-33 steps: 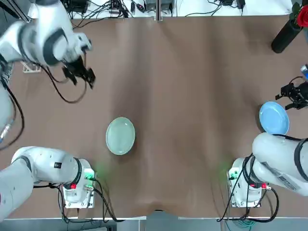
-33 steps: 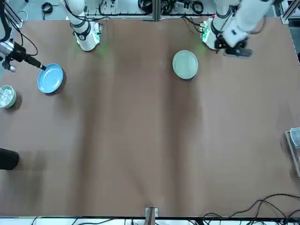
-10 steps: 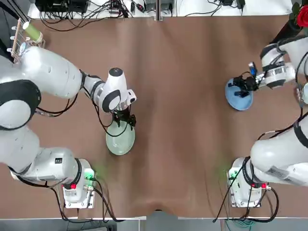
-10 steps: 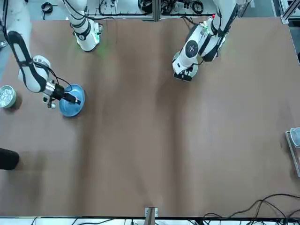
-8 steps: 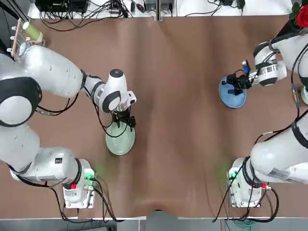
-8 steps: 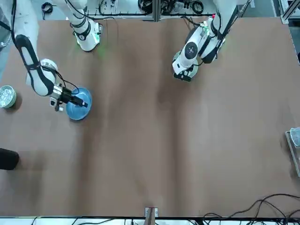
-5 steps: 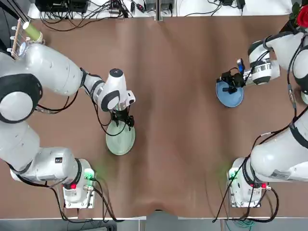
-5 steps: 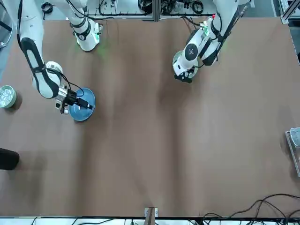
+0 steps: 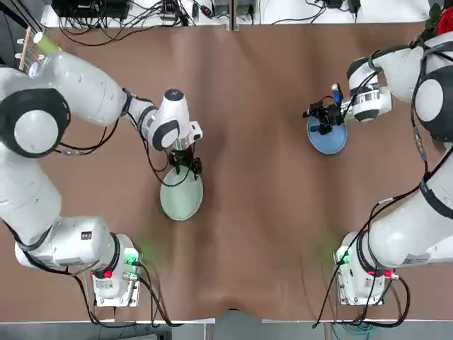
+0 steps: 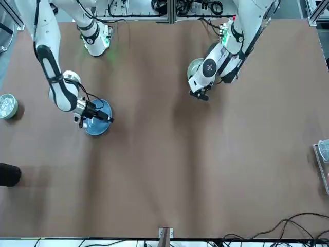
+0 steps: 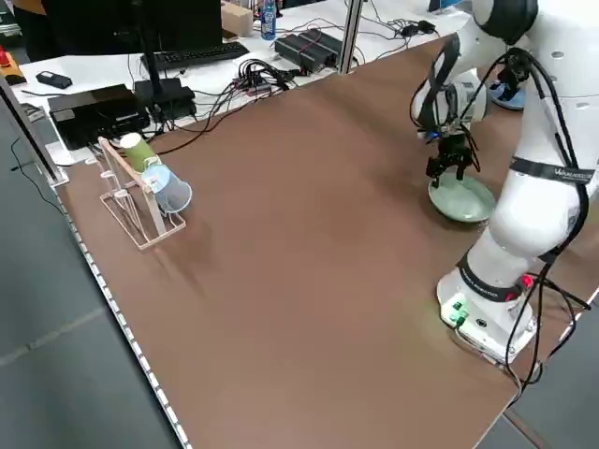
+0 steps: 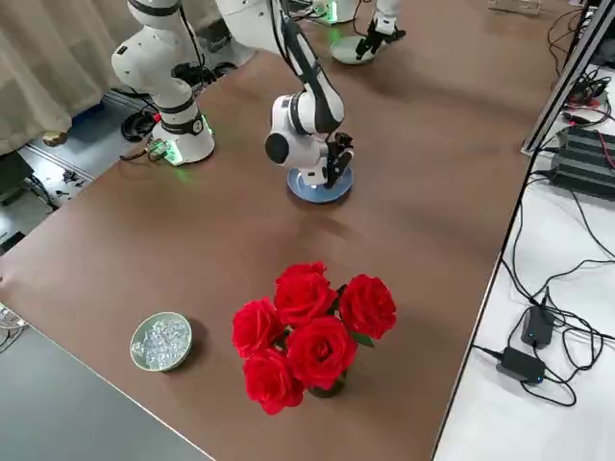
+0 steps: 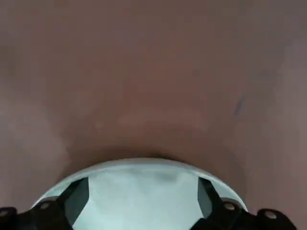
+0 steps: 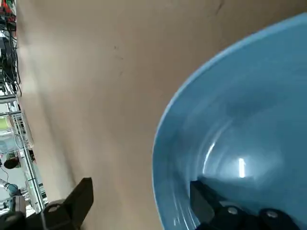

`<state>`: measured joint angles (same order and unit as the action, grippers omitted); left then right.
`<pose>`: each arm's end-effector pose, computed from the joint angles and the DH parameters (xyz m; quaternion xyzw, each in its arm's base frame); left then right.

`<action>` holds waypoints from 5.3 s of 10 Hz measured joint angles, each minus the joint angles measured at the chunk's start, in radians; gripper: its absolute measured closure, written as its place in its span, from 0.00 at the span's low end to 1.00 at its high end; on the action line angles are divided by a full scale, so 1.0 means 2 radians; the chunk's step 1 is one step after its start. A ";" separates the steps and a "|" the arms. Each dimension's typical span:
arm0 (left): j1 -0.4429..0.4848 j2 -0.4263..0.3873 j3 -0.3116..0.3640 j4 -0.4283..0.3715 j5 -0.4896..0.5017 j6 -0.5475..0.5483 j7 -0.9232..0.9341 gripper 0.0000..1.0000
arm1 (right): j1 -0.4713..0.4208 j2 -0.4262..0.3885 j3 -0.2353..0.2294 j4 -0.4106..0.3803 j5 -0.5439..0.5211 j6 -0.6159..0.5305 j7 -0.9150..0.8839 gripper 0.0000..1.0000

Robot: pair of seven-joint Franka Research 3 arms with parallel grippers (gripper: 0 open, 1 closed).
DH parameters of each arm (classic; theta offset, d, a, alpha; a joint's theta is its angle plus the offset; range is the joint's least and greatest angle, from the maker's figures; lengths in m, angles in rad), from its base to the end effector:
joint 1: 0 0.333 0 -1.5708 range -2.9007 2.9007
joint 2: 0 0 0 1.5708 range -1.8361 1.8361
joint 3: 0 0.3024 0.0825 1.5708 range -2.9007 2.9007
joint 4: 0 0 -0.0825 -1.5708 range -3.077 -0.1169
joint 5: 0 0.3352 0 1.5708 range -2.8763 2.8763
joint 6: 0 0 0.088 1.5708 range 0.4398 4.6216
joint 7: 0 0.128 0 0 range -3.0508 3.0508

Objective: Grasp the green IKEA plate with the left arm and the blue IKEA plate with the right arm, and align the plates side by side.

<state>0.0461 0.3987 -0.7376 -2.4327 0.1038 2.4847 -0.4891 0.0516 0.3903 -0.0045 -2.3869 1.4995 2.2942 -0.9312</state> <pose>0.3183 -0.2929 0.1813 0.9775 -0.1403 -0.1554 0.0244 0.4368 0.0581 0.1557 -0.8909 0.1604 -0.0079 0.4249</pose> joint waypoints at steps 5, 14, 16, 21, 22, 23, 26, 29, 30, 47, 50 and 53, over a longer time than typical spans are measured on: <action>-0.048 0.049 0.046 0.083 0.004 -0.018 -0.009 0.00 | 0.067 0.013 0.000 0.014 0.087 -0.001 0.000 0.08; -0.079 0.110 0.075 0.185 0.005 -0.033 -0.014 0.00 | 0.156 0.039 0.006 0.054 0.213 -0.002 0.000 0.08; -0.102 0.139 0.095 0.222 0.005 -0.034 -0.017 0.00 | 0.176 0.046 0.007 0.071 0.238 -0.002 0.003 0.09; -0.149 0.168 0.133 0.291 0.005 -0.035 -0.031 0.00 | 0.221 0.053 0.007 0.103 0.254 0.006 0.040 0.09; -0.150 0.174 0.136 0.301 0.005 -0.035 -0.031 0.00 | 0.222 0.053 0.007 0.104 0.254 0.007 0.040 0.09; -0.155 0.176 0.141 0.308 0.005 -0.035 -0.032 0.00 | 0.221 0.053 0.005 0.104 0.255 0.009 0.040 0.09; -0.170 0.191 0.154 0.341 0.005 -0.035 -0.037 0.00 | 0.217 0.053 0.002 0.110 0.256 0.037 0.060 0.09; -0.170 0.205 0.155 0.368 0.005 -0.035 -0.039 0.00 | 0.217 0.053 0.002 0.116 0.256 0.053 0.066 0.09; -0.171 0.210 0.155 0.377 0.005 -0.035 -0.042 0.00 | 0.217 0.053 0.002 0.116 0.256 0.054 0.066 0.09; -0.289 0.273 0.224 0.520 0.005 -0.034 -0.189 0.00 | 0.204 0.046 -0.014 0.170 0.119 0.131 0.062 0.06; -0.299 0.275 0.225 0.531 0.005 -0.033 -0.202 0.00 | 0.203 0.042 -0.056 0.208 -0.054 0.133 0.067 0.06; -0.309 0.279 0.228 0.544 0.005 -0.032 -0.220 0.00 | 0.200 0.040 -0.117 0.244 -0.208 0.111 0.067 0.05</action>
<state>-0.5725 0.9566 -0.2826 -1.3439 0.1135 2.4214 -0.9292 0.4522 0.4707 -0.2388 -1.8992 1.0842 2.5160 -0.7971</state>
